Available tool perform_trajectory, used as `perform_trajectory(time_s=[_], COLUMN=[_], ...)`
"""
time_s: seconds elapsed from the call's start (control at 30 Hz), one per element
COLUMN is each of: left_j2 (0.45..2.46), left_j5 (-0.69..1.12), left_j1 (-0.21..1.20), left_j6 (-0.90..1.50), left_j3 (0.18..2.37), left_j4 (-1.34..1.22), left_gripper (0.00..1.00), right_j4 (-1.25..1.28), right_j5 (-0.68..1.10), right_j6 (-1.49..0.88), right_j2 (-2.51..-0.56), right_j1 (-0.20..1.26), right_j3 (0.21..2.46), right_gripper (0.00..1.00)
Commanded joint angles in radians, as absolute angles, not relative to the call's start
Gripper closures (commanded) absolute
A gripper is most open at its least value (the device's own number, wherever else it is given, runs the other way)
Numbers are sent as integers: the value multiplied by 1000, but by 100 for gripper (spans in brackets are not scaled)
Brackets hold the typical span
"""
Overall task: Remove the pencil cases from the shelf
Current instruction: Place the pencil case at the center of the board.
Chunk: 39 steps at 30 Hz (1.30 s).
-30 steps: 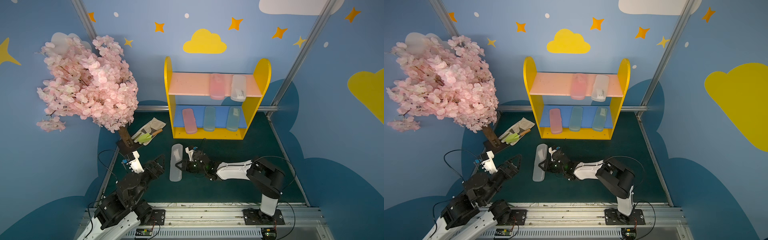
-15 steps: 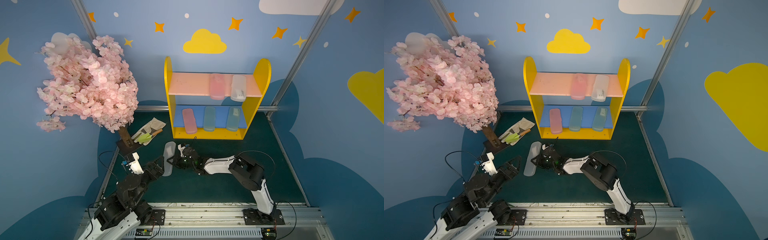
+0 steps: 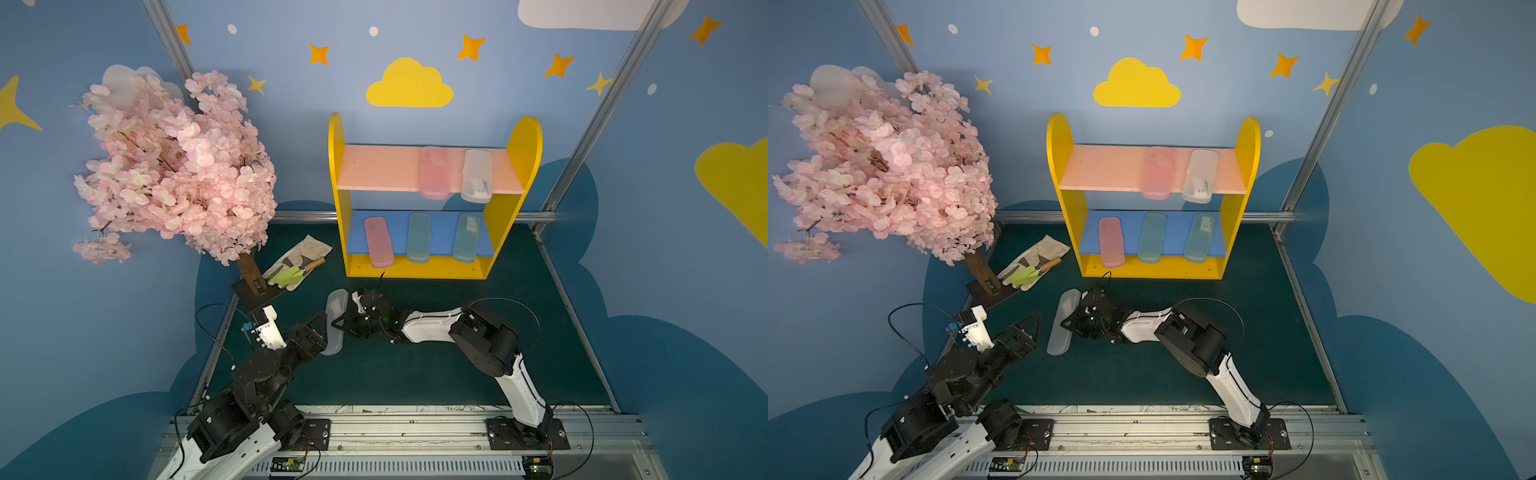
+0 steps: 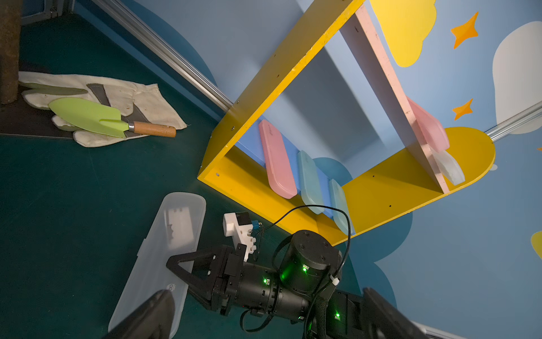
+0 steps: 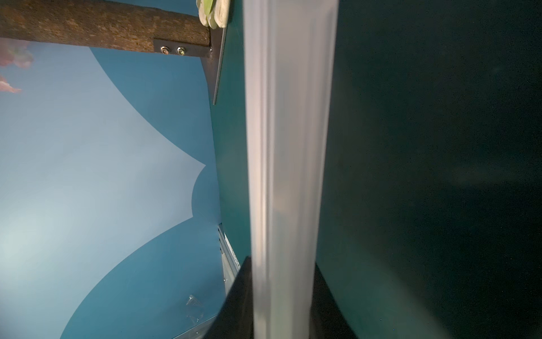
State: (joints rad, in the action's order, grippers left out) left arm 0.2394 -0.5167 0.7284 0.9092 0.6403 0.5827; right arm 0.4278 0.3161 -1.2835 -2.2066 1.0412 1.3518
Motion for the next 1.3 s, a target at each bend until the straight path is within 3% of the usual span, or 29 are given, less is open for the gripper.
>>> perform_trajectory(time_s=[0.0, 0.1, 0.4, 0.7, 0.8, 0.87, 1.27], left_j2=[232, 235, 240, 250, 282, 317, 682], left_j5=[-525, -522, -499, -463, -446, -429, -279], left_j1=[727, 727, 726, 727, 727, 726, 724], left_j6=[911, 914, 904, 885, 887, 887, 891], left_j3=[621, 613, 612, 589, 596, 607, 785], left_j4=[567, 557, 553, 483, 468, 449, 259], left_gripper=[0, 0, 0, 0, 0, 0, 0], right_j4=[419, 419, 394, 378, 365, 346, -18], right_j5=[328, 325, 320, 305, 305, 307, 323], right_j6=[-1283, -1289, -1271, -1230, -1199, -1162, -797], right_j2=[-2214, -2216, -2188, -2070, -2005, -1956, -1674], right_j1=[1037, 1033, 1023, 1003, 995, 989, 952], right_j3=[1346, 1332, 1290, 1158, 1092, 1051, 1045], right_gripper=[79, 77, 47, 28, 17, 3, 2])
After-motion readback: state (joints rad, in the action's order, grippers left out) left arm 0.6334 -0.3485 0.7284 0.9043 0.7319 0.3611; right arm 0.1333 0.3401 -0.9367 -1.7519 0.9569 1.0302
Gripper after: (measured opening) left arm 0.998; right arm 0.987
